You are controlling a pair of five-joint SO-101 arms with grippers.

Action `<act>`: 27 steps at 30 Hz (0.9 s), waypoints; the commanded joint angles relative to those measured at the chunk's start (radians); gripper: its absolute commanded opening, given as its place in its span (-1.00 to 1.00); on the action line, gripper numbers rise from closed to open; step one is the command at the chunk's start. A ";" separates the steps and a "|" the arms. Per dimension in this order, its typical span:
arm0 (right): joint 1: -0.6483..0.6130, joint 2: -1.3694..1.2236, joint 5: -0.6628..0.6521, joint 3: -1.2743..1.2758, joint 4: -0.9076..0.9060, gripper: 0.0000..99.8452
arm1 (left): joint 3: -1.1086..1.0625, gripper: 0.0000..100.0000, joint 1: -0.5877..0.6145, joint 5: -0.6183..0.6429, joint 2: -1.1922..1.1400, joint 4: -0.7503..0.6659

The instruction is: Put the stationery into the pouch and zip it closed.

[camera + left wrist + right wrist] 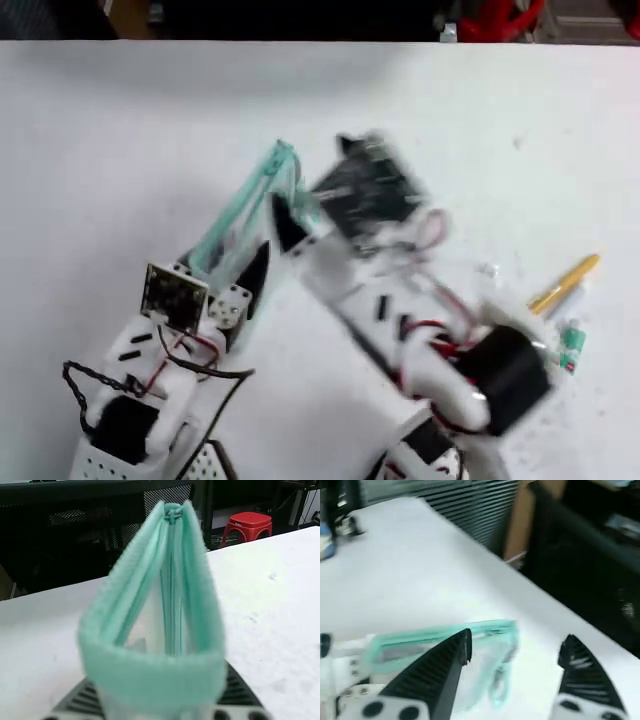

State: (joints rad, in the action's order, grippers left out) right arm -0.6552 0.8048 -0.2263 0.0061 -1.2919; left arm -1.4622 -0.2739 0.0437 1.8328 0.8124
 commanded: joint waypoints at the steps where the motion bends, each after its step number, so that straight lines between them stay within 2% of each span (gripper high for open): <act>1: 0.229 -0.025 -0.012 -0.123 -0.079 -0.50 | 0.020 -0.69 0.002 0.012 -0.004 -0.006; 6: 0.610 -0.130 0.083 -0.106 -0.094 -0.50 | 0.020 -0.69 0.002 0.012 -0.004 -0.006; 12: 0.952 -0.407 0.196 -0.083 -0.085 -0.49 | 0.020 -0.69 0.007 0.012 -0.004 -0.005; 18: 1.130 -0.779 0.213 -0.083 0.054 -0.50 | 0.003 -0.69 0.004 0.012 -0.004 -0.009; 27: 1.248 -1.130 0.213 -0.084 0.145 -0.50 | -0.002 -0.69 0.002 0.012 -0.004 -0.012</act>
State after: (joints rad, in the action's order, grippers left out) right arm 0.5662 -0.2785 -0.0192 -0.0690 -1.1922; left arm -1.4622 -0.2739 0.0437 1.8328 0.8124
